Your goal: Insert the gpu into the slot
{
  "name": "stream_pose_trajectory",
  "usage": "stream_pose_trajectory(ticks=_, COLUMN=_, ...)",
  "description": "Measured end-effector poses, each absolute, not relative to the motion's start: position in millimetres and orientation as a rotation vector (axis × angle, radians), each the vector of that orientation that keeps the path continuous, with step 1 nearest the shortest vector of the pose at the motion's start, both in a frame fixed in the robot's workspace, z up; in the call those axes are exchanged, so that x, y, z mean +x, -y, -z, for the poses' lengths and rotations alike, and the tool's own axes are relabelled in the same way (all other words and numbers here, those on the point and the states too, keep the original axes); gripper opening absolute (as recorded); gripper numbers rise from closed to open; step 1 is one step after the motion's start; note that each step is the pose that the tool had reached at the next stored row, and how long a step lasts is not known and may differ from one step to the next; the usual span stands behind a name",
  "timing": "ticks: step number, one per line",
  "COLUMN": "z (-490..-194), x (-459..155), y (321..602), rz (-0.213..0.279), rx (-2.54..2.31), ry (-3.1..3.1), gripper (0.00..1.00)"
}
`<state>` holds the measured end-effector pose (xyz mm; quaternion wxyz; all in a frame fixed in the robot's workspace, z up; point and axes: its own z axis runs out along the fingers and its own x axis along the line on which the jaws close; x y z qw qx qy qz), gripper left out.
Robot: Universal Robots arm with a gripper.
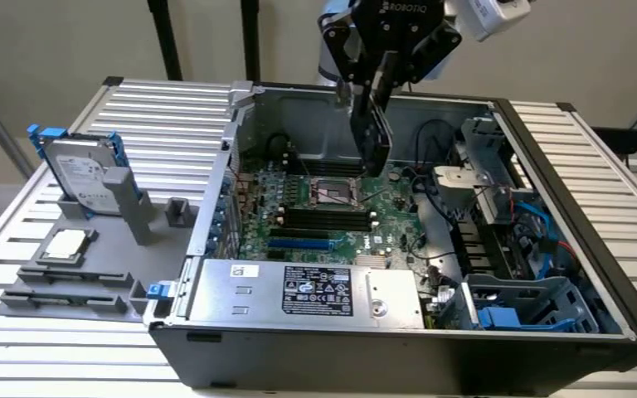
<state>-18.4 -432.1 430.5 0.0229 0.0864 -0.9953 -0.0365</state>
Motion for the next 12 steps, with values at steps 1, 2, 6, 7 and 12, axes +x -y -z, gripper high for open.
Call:
stream_pose_trajectory(ticks=1, z=-430.2, x=-18.4, y=432.1, rz=0.112, rx=0.295, ry=3.079, gripper=0.26)
stream_pose_trajectory(ticks=2, z=-429.9, x=-18.4, y=432.1, rz=0.112, rx=0.321, ry=3.077, gripper=0.26)
stream_pose_trajectory(ticks=6, z=-428.7, x=-18.4, y=432.1, rz=0.109, rx=0.435, ry=3.062, gripper=0.26)
stream_pose_trajectory(ticks=7, z=-428.4, x=-18.4, y=432.1, rz=0.108, rx=0.462, ry=3.059, gripper=0.26)
stream_pose_trajectory(ticks=12, z=-426.6, x=-18.4, y=432.1, rz=0.103, rx=0.602, ry=3.036, gripper=0.26)
